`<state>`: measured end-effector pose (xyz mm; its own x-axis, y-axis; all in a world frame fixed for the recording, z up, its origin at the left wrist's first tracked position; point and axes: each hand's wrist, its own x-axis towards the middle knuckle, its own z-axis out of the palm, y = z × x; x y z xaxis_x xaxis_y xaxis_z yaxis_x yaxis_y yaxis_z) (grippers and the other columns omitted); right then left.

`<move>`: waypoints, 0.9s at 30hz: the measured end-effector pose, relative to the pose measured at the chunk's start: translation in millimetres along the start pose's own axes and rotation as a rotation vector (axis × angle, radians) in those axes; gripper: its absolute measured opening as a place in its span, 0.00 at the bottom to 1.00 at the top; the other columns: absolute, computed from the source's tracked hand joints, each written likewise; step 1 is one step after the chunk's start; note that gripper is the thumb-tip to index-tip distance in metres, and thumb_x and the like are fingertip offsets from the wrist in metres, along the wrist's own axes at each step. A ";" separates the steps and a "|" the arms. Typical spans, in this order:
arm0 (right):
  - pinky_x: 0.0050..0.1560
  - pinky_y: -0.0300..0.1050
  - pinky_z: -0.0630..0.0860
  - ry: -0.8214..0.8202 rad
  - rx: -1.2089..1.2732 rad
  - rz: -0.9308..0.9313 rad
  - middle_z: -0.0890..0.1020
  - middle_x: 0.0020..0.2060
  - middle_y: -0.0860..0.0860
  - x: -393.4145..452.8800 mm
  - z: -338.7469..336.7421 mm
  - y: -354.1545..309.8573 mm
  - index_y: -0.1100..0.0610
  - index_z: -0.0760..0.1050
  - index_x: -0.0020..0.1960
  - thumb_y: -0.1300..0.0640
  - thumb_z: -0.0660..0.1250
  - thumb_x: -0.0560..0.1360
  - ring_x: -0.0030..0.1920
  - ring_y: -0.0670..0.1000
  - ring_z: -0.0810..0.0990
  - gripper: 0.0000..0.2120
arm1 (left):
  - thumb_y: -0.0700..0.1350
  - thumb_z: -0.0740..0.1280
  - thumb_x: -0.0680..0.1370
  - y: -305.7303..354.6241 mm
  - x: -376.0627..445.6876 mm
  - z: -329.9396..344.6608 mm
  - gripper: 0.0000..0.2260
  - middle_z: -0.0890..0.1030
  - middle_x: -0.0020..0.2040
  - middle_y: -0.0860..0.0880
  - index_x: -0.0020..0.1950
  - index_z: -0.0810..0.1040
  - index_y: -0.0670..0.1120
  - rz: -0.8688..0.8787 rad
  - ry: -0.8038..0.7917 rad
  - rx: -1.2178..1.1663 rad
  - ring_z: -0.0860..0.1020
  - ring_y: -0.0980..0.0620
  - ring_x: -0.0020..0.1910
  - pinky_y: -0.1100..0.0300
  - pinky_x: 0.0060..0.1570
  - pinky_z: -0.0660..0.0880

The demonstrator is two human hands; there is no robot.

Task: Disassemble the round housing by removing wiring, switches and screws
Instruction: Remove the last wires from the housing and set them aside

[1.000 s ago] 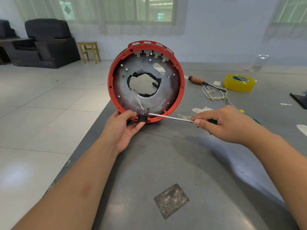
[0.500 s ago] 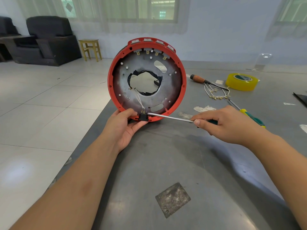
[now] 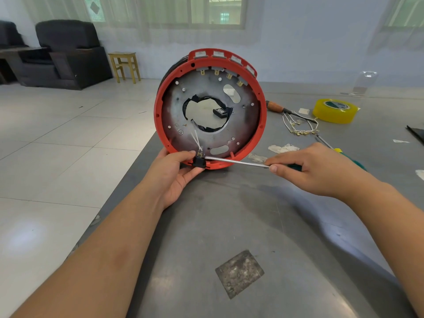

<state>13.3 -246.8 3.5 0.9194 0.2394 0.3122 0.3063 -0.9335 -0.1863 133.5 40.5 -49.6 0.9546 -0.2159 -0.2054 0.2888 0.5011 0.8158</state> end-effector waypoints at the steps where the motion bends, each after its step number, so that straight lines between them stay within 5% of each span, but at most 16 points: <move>1: 0.32 0.38 0.69 0.004 -0.004 0.000 0.86 0.40 0.42 -0.1 -0.3 -0.4 0.38 0.81 0.61 0.34 0.54 0.79 0.36 0.31 0.76 0.21 | 0.29 0.67 0.79 -0.4 -0.7 1.3 0.16 0.86 0.51 0.41 0.63 0.77 0.43 0.004 0.006 0.011 0.88 0.42 0.49 0.49 0.45 0.85; 5: 0.35 0.43 0.78 -0.008 -0.025 0.006 0.86 0.42 0.41 -1.4 0.1 -4.6 0.38 0.81 0.62 0.33 0.52 0.78 0.34 0.38 0.78 0.23 | 0.27 0.64 0.80 0.4 -4.1 5.3 0.20 0.85 0.58 0.37 0.70 0.74 0.39 -0.018 0.024 0.004 0.87 0.41 0.51 0.45 0.50 0.85; 8: 0.35 0.44 0.77 -0.022 -0.040 0.035 0.86 0.39 0.43 -1.9 5.3 -8.0 0.38 0.80 0.63 0.34 0.53 0.78 0.33 0.41 0.77 0.23 | 0.28 0.64 0.80 2.7 -7.9 6.6 0.20 0.84 0.58 0.36 0.72 0.73 0.36 -0.063 0.049 -0.045 0.88 0.42 0.48 0.50 0.43 0.86; 11: 0.39 0.49 0.79 -0.015 -0.024 0.053 0.85 0.38 0.46 -2.3 11.3 -12.6 0.40 0.80 0.64 0.36 0.55 0.79 0.34 0.45 0.78 0.22 | 0.29 0.64 0.80 5.3 -11.1 7.4 0.17 0.83 0.56 0.37 0.69 0.75 0.35 -0.097 0.071 -0.077 0.87 0.43 0.45 0.55 0.36 0.84; 16: 0.41 0.51 0.80 0.002 0.007 0.062 0.86 0.42 0.45 -4.4 18.0 -14.7 0.40 0.80 0.64 0.38 0.57 0.79 0.36 0.46 0.80 0.20 | 0.29 0.64 0.80 6.9 -10.4 6.7 0.10 0.82 0.54 0.37 0.60 0.76 0.37 -0.130 0.091 -0.095 0.85 0.40 0.54 0.55 0.35 0.84; 22: 0.34 0.39 0.71 0.031 0.061 0.075 0.87 0.43 0.43 -5.3 27.9 -12.4 0.40 0.81 0.62 0.40 0.61 0.80 0.36 0.33 0.76 0.16 | 0.29 0.65 0.79 5.2 -8.1 5.0 0.13 0.83 0.54 0.37 0.63 0.77 0.36 -0.132 0.107 -0.150 0.86 0.40 0.55 0.54 0.37 0.84; 27: 0.34 0.29 0.69 0.056 0.131 0.067 0.87 0.45 0.41 -6.3 33.0 -13.2 0.42 0.83 0.60 0.42 0.62 0.80 0.37 0.31 0.76 0.15 | 0.29 0.66 0.79 5.0 -8.6 5.2 0.07 0.83 0.50 0.38 0.55 0.77 0.36 -0.120 0.111 -0.167 0.87 0.39 0.51 0.53 0.37 0.84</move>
<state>11.6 -227.1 -26.7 0.9249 0.1589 0.3455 0.2774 -0.9034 -0.3270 126.3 40.5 -40.9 0.9124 -0.1932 -0.3608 0.3996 0.6111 0.6832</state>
